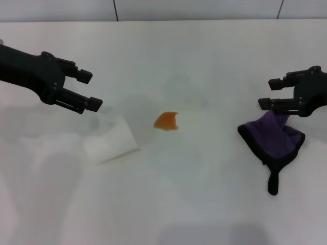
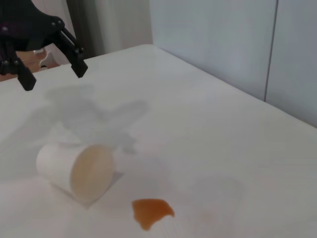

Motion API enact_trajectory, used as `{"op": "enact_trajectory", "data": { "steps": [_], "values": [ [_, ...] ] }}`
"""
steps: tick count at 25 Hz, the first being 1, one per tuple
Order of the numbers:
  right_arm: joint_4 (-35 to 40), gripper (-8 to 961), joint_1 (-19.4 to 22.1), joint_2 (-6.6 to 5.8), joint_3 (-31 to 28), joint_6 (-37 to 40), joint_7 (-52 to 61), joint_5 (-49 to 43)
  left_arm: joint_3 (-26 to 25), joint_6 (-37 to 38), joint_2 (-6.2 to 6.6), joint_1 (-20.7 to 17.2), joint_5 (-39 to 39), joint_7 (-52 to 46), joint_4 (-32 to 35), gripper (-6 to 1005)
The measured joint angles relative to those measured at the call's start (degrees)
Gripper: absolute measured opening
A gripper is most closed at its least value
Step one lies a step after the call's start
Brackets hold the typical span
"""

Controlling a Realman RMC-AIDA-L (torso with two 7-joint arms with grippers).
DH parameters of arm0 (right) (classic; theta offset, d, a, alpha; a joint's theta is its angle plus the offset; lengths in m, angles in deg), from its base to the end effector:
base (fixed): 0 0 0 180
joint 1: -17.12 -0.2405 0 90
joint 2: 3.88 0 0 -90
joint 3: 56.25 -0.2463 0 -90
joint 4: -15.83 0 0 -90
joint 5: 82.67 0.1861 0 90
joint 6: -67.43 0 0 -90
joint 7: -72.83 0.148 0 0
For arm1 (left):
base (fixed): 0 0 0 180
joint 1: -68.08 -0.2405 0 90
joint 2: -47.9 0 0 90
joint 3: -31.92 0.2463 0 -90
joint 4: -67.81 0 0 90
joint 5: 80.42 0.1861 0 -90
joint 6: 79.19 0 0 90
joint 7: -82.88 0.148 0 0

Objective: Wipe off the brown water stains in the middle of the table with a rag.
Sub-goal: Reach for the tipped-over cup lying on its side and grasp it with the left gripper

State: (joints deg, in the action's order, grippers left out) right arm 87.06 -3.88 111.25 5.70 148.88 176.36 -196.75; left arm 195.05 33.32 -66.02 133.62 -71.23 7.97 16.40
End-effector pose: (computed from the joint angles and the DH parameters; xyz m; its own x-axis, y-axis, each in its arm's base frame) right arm 0.2202 0.3199 0.0524 0.9141 -0.3143 -0.2562 -0.3914 -0.8492 -0.3545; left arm -0.1889 0.3529 0.0742 0.9318 0.3473 0.1053 0.3565 -0.9303 -0.0862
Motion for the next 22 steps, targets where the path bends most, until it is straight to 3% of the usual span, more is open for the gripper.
{"op": "enact_trajectory", "data": {
  "steps": [5, 16, 22],
  "values": [
    [-0.39, 560, 0.00, 0.00, 0.13, -0.69, 0.00, 0.37, 0.00, -0.44, -0.03, 2.04, 3.55, -0.66, -0.50, 858],
    [-1.44, 559, 0.30, 0.00, 0.33, -1.60, -0.85, 1.87, 0.00, -2.56, -1.47, 1.70, 2.97, 0.62, 0.70, 857],
    [-1.47, 560, 0.29, 0.00, 0.36, -1.75, -0.88, 1.87, 0.00, -2.18, -1.42, 2.00, 6.47, 0.10, 1.88, 857]
  ]
}}
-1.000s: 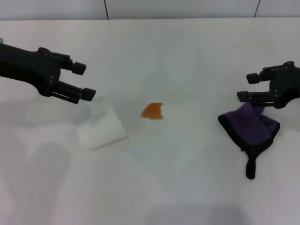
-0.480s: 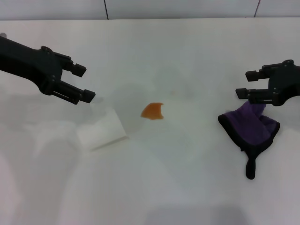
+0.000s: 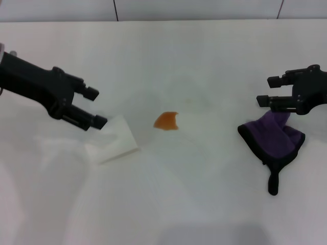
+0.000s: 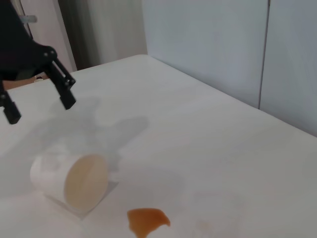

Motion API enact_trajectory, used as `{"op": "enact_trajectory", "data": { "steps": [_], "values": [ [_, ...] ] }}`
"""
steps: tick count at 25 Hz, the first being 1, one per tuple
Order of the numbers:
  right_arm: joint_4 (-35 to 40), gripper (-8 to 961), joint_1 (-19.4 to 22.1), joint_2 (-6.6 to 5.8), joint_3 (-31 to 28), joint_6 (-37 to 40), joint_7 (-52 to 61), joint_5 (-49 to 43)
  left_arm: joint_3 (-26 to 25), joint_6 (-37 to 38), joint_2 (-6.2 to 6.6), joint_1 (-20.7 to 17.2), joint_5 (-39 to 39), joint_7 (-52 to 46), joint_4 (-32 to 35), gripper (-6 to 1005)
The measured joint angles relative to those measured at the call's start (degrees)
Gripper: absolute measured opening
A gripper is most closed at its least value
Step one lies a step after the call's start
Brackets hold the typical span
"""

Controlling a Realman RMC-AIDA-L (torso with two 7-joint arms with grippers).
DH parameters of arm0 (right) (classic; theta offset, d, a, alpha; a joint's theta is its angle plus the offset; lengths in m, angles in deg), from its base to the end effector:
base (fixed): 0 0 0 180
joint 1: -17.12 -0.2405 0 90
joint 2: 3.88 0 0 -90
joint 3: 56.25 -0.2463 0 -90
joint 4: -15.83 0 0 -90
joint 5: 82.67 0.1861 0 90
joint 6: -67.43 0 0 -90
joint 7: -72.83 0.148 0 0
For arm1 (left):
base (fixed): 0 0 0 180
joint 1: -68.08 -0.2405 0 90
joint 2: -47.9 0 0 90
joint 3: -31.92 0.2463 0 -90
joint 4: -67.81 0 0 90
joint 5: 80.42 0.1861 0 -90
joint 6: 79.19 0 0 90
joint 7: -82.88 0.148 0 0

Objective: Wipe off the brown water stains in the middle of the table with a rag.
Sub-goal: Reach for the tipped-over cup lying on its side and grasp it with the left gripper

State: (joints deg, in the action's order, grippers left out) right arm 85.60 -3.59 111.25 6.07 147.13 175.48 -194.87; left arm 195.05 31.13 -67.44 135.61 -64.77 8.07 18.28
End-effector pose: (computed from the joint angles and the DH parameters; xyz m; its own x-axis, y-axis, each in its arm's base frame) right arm 0.2218 0.3216 0.0506 0.9049 -0.3150 -0.2863 -0.4061 -0.8402 -0.3593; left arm -0.1884 0.3499 0.0579 0.9349 0.3549 0.0036 0.3548 -0.9342 -0.0376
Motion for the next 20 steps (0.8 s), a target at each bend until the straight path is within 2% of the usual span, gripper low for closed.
{"op": "enact_trajectory", "data": {
  "steps": [5, 20],
  "values": [
    [0.04, 559, -0.09, 0.00, -0.09, -0.08, -0.10, 0.00, 0.00, 0.15, -0.20, 0.07, 2.28, -1.27, -0.51, 856],
    [-0.59, 559, 0.34, 0.00, 0.00, -0.44, -1.65, 1.76, 0.00, -1.92, 0.25, -0.67, 5.71, -1.83, -0.66, 855]
  ]
}}
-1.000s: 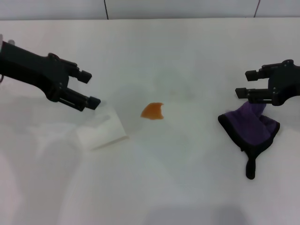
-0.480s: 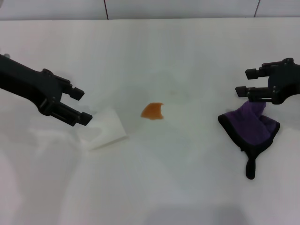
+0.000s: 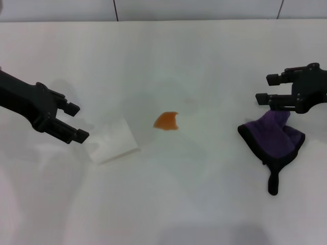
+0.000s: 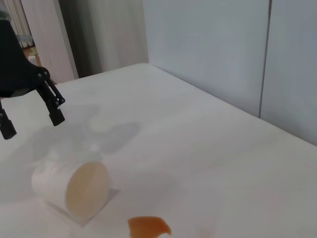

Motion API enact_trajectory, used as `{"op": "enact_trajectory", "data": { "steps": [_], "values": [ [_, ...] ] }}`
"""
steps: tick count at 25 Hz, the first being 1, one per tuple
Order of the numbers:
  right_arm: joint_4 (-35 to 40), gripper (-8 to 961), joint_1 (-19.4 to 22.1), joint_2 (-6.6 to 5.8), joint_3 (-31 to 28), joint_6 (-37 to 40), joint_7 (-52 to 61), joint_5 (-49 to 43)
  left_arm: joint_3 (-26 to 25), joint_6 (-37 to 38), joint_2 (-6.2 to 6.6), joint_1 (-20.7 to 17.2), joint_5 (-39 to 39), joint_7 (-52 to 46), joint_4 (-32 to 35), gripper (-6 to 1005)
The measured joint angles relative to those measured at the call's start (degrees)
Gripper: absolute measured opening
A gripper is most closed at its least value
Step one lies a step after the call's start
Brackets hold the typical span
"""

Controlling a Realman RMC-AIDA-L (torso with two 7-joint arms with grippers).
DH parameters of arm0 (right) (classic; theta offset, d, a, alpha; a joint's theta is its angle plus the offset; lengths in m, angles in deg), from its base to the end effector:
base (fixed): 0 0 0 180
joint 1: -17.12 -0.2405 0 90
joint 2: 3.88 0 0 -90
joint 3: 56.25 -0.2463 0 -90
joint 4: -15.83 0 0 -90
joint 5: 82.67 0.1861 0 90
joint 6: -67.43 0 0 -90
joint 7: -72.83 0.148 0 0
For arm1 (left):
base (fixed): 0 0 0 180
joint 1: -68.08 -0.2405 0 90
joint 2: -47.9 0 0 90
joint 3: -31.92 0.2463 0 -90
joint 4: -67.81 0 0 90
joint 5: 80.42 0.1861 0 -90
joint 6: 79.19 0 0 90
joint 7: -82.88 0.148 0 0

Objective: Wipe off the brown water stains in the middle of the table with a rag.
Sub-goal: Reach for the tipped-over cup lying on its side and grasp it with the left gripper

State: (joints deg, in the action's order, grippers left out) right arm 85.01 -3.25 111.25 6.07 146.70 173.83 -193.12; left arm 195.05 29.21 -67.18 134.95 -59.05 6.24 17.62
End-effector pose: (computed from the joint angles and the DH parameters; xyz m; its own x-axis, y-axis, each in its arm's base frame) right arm 0.2213 0.3213 0.0506 0.9047 -0.2961 -0.3065 -0.3983 -0.8430 -0.3615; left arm -0.2076 0.3442 0.0625 0.8973 0.4314 -0.0937 0.4268 -0.9020 -0.0653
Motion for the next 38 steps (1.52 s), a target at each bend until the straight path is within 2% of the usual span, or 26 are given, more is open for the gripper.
{"op": "enact_trajectory", "data": {
  "steps": [5, 16, 29, 38],
  "values": [
    [-0.19, 560, 0.07, 0.00, 0.00, 0.00, -0.34, 0.32, 0.00, -0.89, 0.21, -0.04, 0.41, 0.02, 0.05, 855],
    [-0.09, 560, 0.08, 0.00, 0.00, 0.14, -0.38, 0.33, 0.00, -4.25, 0.09, 0.62, 0.72, 0.52, 4.75, 854],
    [0.43, 559, 0.11, 0.00, 0.00, 0.36, -0.37, 0.33, 0.09, -6.40, 0.28, 0.27, 1.50, 0.05, 4.61, 854],
    [0.42, 559, 0.16, 0.00, -0.13, 0.56, -0.37, 0.32, 0.09, -7.92, -0.67, 0.89, 1.57, 0.35, 5.61, 853]
  ]
}}
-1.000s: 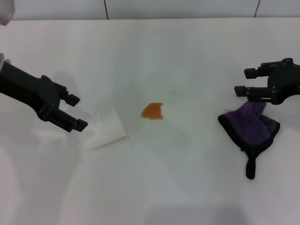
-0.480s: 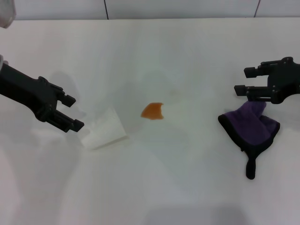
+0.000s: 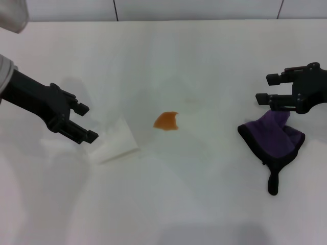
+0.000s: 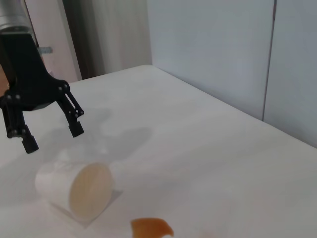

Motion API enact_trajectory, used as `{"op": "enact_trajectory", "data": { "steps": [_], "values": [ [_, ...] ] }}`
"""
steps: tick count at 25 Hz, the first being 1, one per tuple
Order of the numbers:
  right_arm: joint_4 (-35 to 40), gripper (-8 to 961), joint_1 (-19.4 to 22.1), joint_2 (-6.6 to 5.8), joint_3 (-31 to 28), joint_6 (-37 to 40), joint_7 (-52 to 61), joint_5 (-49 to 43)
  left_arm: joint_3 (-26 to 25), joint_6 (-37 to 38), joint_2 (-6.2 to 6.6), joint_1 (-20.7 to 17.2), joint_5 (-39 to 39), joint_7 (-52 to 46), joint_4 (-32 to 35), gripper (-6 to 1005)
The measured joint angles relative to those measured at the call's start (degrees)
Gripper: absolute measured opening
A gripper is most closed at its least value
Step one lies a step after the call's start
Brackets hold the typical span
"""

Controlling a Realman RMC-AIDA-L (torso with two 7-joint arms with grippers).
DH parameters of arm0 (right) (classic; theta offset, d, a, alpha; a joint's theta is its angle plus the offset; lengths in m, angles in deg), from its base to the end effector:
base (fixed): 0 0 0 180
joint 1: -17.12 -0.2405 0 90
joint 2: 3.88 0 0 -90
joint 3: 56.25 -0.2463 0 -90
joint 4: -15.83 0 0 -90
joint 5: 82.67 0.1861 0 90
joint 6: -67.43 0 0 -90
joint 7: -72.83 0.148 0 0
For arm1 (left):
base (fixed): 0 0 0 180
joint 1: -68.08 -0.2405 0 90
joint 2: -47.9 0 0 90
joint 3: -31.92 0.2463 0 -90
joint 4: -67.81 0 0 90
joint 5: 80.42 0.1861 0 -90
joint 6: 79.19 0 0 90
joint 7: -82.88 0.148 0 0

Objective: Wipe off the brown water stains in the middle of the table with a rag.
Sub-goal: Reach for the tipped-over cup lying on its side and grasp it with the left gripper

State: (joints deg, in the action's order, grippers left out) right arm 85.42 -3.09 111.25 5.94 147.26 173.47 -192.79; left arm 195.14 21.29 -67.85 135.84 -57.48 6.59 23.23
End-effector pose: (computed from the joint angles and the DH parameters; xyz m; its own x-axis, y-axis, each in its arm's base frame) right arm 0.2201 0.3200 0.0516 0.9072 -0.2864 -0.3082 -0.3897 -0.8481 -0.3590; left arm -0.2092 0.3556 0.0427 0.9119 0.3844 -0.1435 0.3753 -0.9228 -0.0870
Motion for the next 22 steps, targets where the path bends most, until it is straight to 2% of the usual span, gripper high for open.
{"op": "enact_trajectory", "data": {
  "steps": [13, 22],
  "values": [
    [-0.06, 559, 0.00, 0.00, -0.02, -0.33, 0.00, -0.21, 0.00, -3.36, -1.09, -0.03, 0.11, -0.18, 1.38, 852],
    [-0.06, 560, 0.00, 0.00, -0.25, -0.04, 0.00, -0.08, -0.01, -4.61, -1.07, 0.12, -0.02, -0.23, 3.09, 852]
  ]
}}
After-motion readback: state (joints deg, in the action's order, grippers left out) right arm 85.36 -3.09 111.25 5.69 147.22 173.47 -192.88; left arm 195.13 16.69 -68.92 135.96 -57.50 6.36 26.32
